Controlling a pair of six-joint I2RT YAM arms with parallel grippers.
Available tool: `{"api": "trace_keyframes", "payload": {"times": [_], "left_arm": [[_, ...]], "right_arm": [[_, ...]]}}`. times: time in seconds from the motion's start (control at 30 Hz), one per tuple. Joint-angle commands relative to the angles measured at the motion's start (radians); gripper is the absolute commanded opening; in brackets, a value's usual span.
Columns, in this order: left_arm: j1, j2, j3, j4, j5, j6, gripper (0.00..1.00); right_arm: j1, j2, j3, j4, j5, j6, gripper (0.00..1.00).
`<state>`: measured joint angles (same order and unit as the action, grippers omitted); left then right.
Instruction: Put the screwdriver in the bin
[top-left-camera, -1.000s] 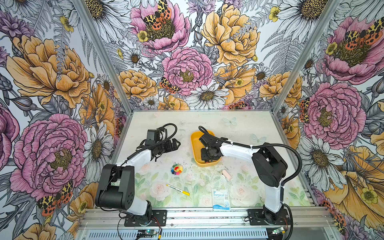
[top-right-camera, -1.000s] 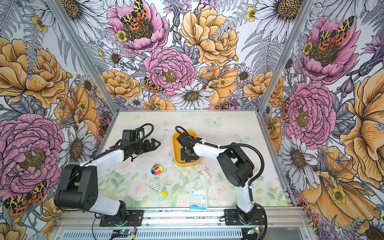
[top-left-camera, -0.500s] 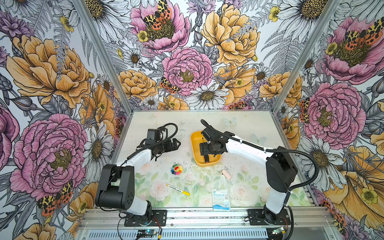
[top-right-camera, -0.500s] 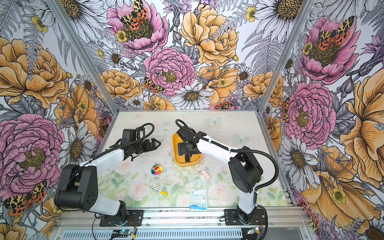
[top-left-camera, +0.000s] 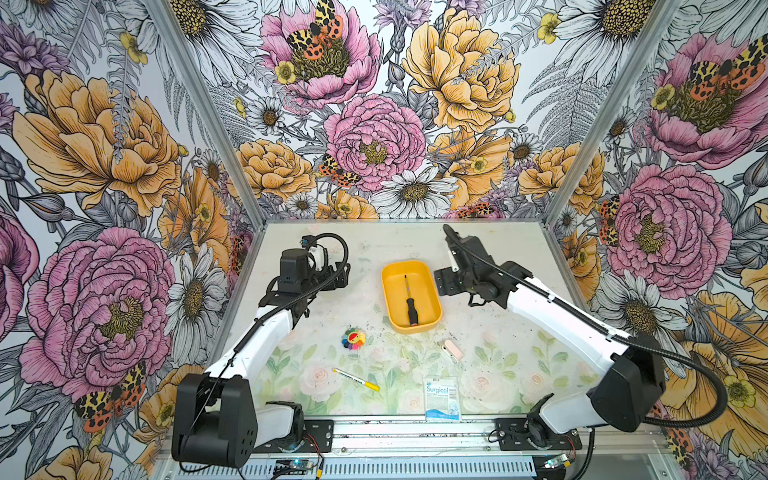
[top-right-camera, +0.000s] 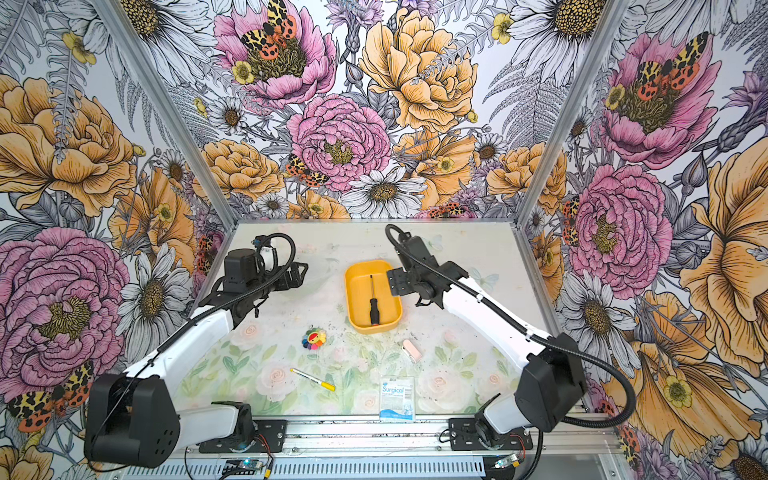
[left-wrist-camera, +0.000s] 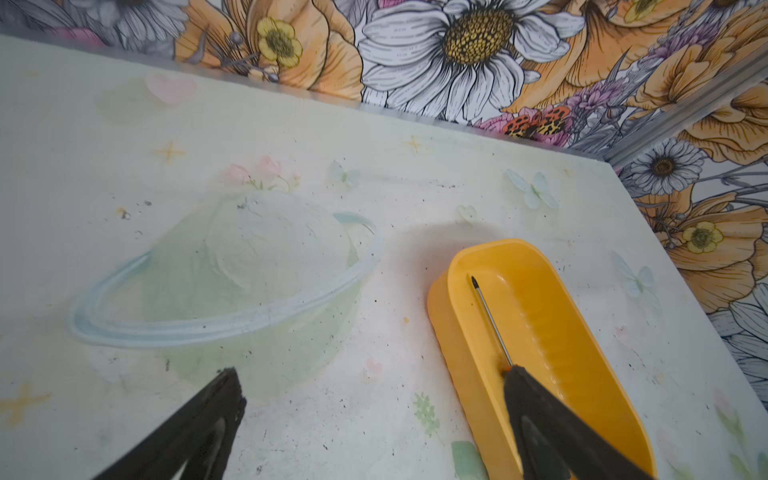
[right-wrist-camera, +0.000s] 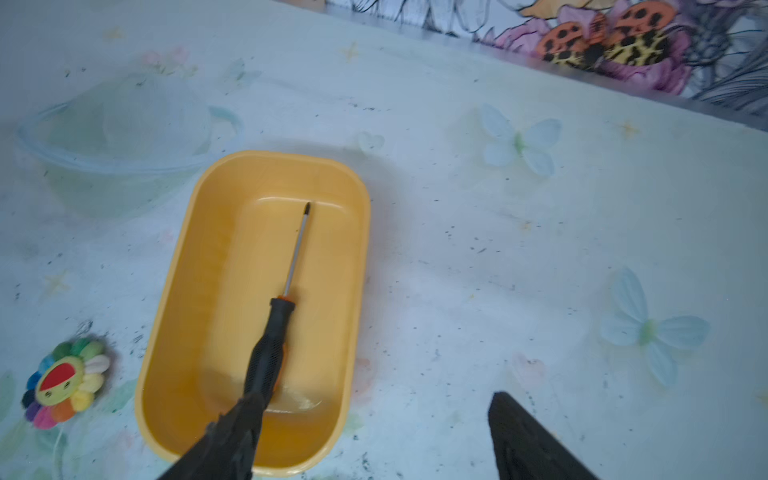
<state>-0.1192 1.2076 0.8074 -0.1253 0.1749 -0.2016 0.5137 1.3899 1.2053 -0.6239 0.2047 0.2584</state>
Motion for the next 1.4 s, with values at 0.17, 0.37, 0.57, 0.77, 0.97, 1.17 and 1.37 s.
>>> {"api": "trace_keyframes", "payload": {"times": [0.17,0.37,0.57,0.77,0.97,1.17,1.37], "left_arm": [[0.04,-0.141,-0.16,0.229,-0.249,0.11,0.99],[0.088,-0.176,-0.288,0.419,-0.255,0.145,0.99],[0.129,-0.13,-0.289,0.394,-0.285,0.147,0.99],[0.171,-0.053,-0.325,0.51,-0.232,0.163,0.99],[0.192,0.017,-0.429,0.79,-0.132,0.167,0.99],[0.194,0.066,-0.494,0.946,-0.144,0.165,0.99],[0.197,0.129,-0.523,1.042,-0.163,0.159,0.99]], "right_arm": [[-0.258,-0.223,-0.295,0.416,-0.015,-0.157,0.87],[-0.362,-0.286,-0.543,0.721,-0.008,-0.179,0.87],[-0.395,-0.255,-0.757,1.077,0.015,-0.222,0.87],[-0.404,-0.151,-0.851,1.302,0.018,-0.256,0.86],[-0.428,0.008,-0.902,1.546,0.052,-0.249,0.86],[-0.445,0.09,-0.918,1.645,0.09,-0.214,0.86],[-0.446,0.153,-0.888,1.657,0.088,-0.222,0.87]]}}
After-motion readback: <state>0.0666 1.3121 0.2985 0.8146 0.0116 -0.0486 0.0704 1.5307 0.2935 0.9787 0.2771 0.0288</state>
